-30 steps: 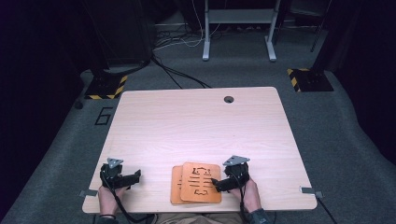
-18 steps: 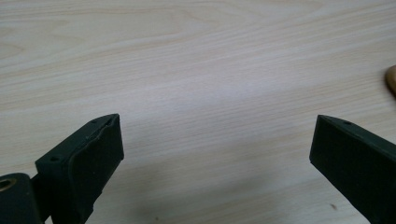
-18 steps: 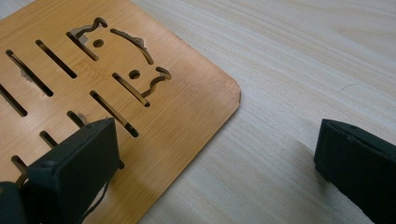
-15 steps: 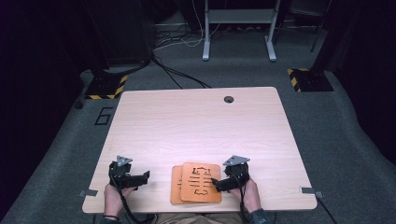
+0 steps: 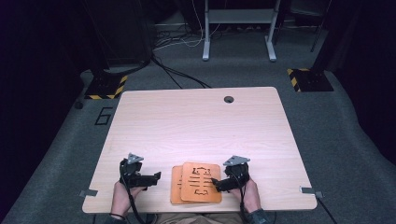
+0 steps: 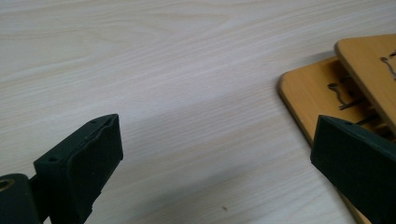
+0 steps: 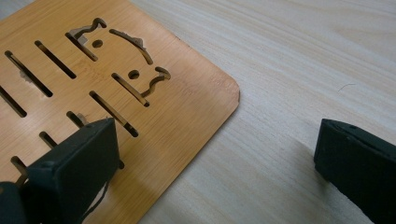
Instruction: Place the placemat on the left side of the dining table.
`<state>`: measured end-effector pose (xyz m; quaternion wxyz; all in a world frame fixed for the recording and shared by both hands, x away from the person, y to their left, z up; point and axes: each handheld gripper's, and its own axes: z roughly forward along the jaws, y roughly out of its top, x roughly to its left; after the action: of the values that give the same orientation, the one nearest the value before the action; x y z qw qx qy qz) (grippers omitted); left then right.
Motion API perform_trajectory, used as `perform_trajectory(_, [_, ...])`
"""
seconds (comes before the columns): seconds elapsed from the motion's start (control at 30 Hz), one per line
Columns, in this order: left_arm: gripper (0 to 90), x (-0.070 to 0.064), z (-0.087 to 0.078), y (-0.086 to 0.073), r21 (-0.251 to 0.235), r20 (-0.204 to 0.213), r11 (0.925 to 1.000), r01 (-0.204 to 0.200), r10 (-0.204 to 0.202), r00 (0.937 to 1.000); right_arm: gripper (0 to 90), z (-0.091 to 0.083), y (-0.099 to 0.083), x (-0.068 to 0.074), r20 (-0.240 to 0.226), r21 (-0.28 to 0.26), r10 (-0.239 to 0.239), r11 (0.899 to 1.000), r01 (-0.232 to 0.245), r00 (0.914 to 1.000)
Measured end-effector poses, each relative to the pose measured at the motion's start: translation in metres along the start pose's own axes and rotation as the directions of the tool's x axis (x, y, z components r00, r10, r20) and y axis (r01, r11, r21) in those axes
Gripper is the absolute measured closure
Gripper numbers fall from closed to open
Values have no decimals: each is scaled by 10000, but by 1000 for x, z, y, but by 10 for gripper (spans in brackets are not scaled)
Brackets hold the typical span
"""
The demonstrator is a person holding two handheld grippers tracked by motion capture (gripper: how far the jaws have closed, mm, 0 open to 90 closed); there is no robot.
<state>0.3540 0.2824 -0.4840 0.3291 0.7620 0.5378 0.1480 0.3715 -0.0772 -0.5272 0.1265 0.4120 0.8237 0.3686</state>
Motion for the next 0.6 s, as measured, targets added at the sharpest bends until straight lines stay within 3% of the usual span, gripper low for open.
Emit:
perform_trajectory(0.43, [24, -23, 5, 13, 333, 633, 9985, -430, 408, 9972, 0, 0, 0, 0, 4, -11, -5, 10000, 5, 10000])
perform_trajectory(0.6, [24, -31, 8, 17, 365, 949, 9984, -424, 387, 9947, 0, 0, 0, 0, 4, -16, -13, 10000, 13, 10000])
